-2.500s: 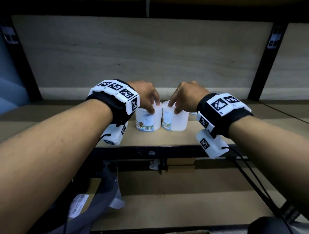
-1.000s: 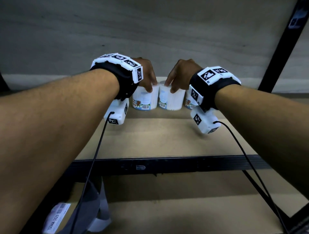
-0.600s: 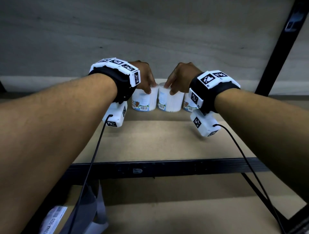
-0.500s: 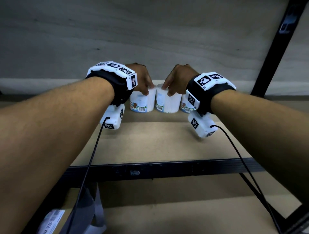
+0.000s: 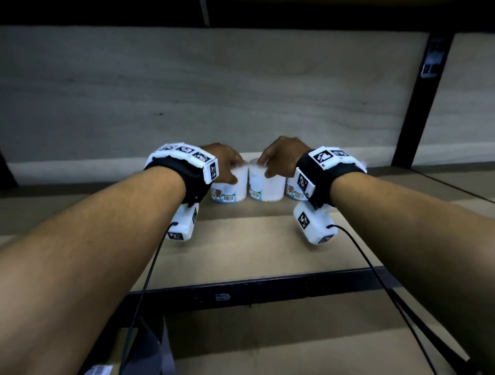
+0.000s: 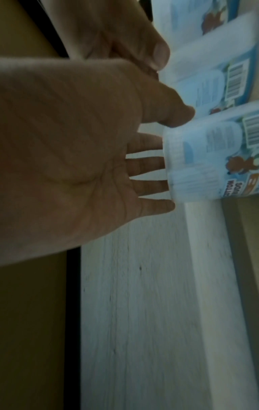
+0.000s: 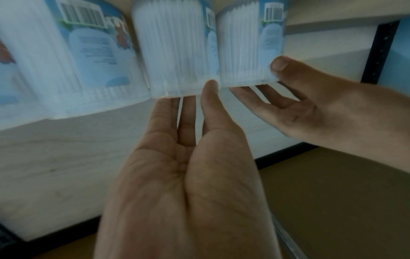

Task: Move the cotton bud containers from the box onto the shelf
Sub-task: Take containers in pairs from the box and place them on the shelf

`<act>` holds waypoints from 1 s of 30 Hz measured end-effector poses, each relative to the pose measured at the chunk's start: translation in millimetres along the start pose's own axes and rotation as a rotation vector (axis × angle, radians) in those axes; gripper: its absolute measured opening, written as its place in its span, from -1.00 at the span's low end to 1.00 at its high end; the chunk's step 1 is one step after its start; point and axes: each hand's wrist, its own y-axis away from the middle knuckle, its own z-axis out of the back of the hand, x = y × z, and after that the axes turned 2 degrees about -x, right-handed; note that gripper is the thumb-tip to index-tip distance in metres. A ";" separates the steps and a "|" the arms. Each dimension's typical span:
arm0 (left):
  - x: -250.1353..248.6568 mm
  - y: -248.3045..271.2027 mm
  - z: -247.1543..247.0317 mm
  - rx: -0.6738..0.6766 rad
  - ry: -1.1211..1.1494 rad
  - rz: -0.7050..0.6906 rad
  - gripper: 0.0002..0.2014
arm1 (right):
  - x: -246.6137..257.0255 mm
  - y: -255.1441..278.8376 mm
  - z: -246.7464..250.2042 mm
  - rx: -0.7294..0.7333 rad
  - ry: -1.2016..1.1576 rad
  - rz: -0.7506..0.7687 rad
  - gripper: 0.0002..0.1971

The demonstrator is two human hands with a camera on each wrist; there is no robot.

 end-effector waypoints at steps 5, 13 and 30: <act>-12.0 17.6 10.0 0.018 -0.014 0.030 -0.38 | 4.6 23.5 11.1 0.008 -0.018 0.010 -0.42; -34.4 51.7 22.2 0.023 0.032 0.010 -0.44 | 3.0 72.3 30.2 -0.035 0.042 0.063 -0.48; -101.4 147.1 -24.4 -0.059 0.294 -0.237 -0.70 | -15.7 208.6 36.1 0.053 0.019 0.163 -0.71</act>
